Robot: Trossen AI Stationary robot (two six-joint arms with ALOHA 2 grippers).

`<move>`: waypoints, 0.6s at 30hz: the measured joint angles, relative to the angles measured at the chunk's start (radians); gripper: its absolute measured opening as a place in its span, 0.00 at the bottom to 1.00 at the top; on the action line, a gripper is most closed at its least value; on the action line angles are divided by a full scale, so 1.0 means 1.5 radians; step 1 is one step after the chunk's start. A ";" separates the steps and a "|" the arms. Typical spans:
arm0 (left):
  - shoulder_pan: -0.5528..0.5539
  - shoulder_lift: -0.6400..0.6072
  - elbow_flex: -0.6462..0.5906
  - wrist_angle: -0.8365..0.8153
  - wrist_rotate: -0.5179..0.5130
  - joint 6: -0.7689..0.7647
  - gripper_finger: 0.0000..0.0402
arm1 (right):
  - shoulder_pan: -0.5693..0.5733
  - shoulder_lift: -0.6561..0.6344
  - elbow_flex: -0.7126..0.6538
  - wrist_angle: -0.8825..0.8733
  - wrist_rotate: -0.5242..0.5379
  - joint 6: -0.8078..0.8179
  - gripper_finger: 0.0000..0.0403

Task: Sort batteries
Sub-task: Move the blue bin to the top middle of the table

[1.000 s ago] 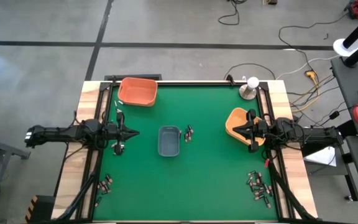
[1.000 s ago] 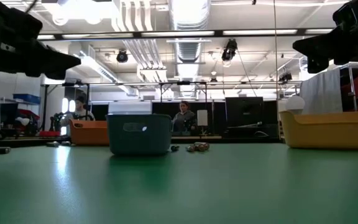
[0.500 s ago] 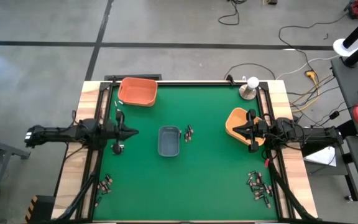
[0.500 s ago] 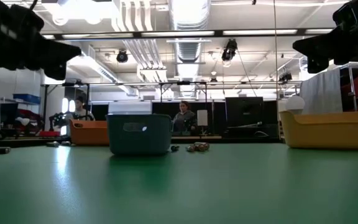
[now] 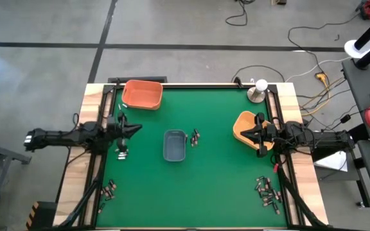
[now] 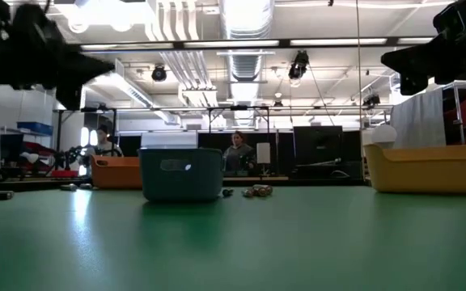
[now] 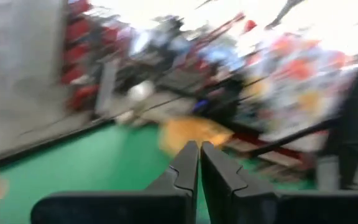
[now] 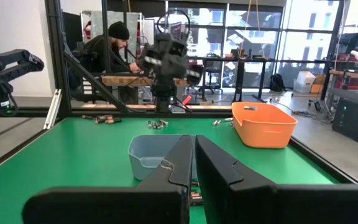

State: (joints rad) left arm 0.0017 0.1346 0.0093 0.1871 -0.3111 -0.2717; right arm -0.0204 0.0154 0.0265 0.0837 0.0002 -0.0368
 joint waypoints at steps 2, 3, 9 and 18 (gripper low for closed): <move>0.000 0.024 0.000 -0.051 -0.063 -0.037 0.06 | 0.000 0.000 0.000 0.000 0.000 0.000 0.03; 0.000 0.037 0.000 -0.064 -0.086 -0.063 0.09 | 0.000 0.000 0.000 0.000 0.000 0.000 0.03; 0.000 0.143 0.001 -0.023 -0.116 -0.203 0.30 | 0.000 0.000 0.000 0.005 0.000 -0.057 0.03; 0.000 0.327 0.138 -0.062 -0.155 -0.304 0.43 | 0.000 0.002 0.000 0.261 0.001 -0.010 0.03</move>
State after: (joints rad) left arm 0.0021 0.6252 0.2161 0.0943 -0.5434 -0.7284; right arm -0.0200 0.0181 0.0259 0.4753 0.0019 -0.0521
